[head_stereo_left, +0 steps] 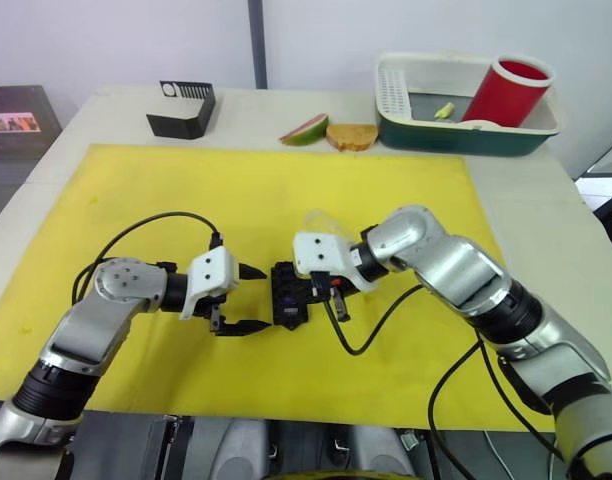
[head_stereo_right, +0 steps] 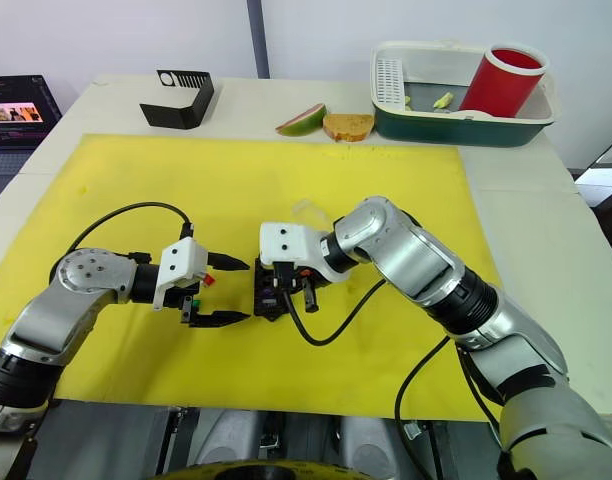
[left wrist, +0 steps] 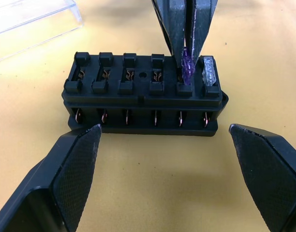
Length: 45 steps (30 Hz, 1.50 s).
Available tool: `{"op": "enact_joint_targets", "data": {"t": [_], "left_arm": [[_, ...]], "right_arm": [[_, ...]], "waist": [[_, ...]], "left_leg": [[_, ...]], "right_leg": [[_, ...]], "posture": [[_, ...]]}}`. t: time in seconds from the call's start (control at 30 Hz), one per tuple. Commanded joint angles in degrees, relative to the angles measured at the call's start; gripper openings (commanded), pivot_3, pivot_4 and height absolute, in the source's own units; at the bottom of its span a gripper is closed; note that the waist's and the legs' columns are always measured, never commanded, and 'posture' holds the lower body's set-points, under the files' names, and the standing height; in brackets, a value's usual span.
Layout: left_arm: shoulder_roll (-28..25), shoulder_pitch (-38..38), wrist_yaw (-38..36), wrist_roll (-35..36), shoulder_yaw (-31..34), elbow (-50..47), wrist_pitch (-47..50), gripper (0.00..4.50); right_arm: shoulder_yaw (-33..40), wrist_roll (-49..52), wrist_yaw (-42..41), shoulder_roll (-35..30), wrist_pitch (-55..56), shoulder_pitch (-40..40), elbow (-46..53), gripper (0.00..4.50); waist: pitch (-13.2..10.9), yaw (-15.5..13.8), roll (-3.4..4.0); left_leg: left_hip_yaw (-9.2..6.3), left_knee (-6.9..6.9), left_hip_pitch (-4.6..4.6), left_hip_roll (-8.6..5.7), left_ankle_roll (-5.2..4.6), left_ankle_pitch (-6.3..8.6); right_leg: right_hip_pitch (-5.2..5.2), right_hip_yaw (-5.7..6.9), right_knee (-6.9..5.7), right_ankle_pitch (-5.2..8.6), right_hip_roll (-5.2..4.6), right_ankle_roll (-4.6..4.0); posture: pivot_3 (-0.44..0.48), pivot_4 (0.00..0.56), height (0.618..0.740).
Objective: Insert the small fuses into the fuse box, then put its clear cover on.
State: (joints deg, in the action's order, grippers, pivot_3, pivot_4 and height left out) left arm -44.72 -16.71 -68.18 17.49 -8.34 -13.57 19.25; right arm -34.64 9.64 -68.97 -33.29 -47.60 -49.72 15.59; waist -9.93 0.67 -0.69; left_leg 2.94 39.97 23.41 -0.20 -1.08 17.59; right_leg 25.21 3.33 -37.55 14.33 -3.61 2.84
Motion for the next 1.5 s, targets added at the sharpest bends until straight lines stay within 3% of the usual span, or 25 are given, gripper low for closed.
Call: {"op": "enact_joint_targets", "data": {"t": [0.03, 1.5], "left_arm": [[0.2, -0.8, 0.3, 0.1, 0.2, -1.0, -0.5, 4.44], [-0.1, -0.6, 0.2, 0.3, 0.2, -1.5, -0.1, 4.44]], "right_arm": [[-1.0, -0.8, 0.3, -0.3, 0.7, 0.4, 0.8, 0.0], [-0.8, -0.9, 3.5, 0.1, -2.1, -0.2, 0.8, 0.0]], "waist": [[0.0, 0.0, 0.0], [0.0, 0.1, 0.0]], "left_leg": [[0.0, 0.0, 0.0, 0.0, 0.0, 0.0], [-0.01, 0.02, -0.04, 0.0, 0.01, -0.01]], "right_leg": [[0.0, 0.0, 0.0, 0.0, 0.0, 0.0], [-0.01, -0.01, -0.08, 0.0, 0.0, 0.0]], "posture": [[0.0, 0.15, 0.74], [0.0, 0.15, 0.74]]}}
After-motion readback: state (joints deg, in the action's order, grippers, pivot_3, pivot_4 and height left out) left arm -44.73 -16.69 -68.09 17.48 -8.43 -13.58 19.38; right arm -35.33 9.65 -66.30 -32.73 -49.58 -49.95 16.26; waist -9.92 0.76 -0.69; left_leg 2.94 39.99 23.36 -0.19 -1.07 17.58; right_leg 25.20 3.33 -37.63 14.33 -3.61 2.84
